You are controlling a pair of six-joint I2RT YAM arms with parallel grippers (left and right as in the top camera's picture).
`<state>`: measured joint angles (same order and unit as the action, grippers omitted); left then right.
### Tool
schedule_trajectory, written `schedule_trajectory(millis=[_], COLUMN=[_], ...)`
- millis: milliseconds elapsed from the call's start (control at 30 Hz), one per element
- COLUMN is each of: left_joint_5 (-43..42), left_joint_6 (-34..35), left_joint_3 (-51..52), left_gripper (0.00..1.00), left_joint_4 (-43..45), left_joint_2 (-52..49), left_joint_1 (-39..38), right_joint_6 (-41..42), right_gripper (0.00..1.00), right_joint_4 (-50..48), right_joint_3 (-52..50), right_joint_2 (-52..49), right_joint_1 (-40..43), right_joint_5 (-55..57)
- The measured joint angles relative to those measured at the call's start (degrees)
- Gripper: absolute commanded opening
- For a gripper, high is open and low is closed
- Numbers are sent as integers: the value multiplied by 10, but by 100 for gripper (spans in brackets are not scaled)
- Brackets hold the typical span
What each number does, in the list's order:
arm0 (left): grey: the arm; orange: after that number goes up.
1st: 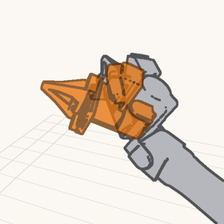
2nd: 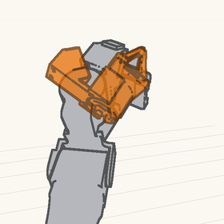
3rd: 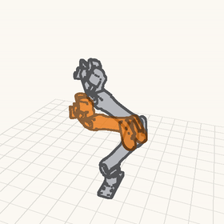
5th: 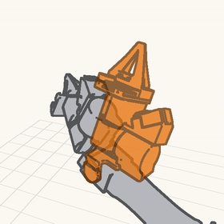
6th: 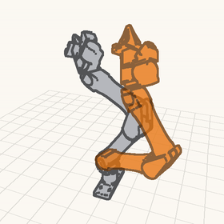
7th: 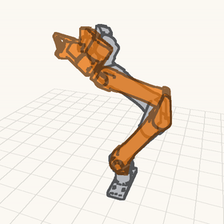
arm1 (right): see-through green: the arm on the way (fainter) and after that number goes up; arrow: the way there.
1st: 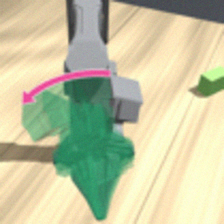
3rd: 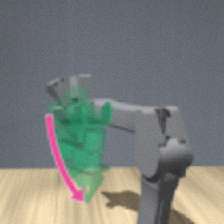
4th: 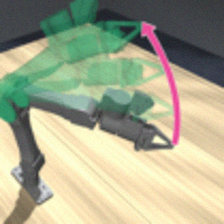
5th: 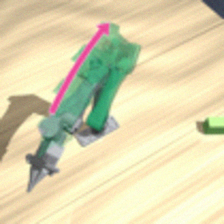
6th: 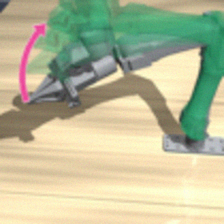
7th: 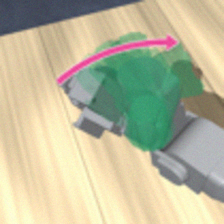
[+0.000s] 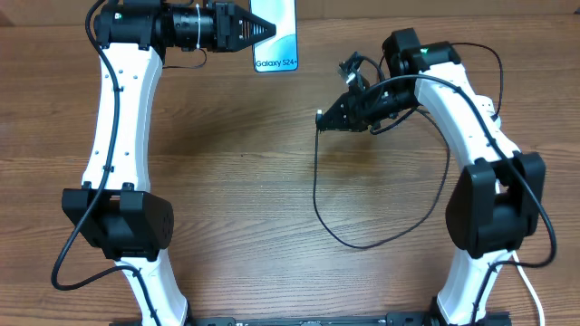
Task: Plug charger to phone and switch on socket
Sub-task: 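Lift the USB-C plug with the right gripper and raise the phone with the left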
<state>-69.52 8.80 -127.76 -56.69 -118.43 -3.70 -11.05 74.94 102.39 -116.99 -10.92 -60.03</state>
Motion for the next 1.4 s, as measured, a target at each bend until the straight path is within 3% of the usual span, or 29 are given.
schedule_trajectory(millis=[233,567,833,1100,1400], left_joint_5=[-59,-74,26,163,285], left_joint_6=[3,3,3,3,3], left_joint_3=[0,0,0,0,0], left_gripper=[4,4,4,4,4], left_joint_4=[1,-1,-53,-99,-144], left_joint_2=[0,0,0,0,0], left_joint_1=[0,-1,-1,0,1], right_joint_6=[-15,-16,-19,-18,137], right_gripper=[4,4,4,4,4], right_joint_4=[-14,-15,-24,-54,-181], right_joint_3=[0,0,-26,-129,-284], right_joint_2=[59,77,77,77,77], right_joint_1=[0,-3,-60,-138,-134], right_joint_5=[-38,-32,27,132,332])
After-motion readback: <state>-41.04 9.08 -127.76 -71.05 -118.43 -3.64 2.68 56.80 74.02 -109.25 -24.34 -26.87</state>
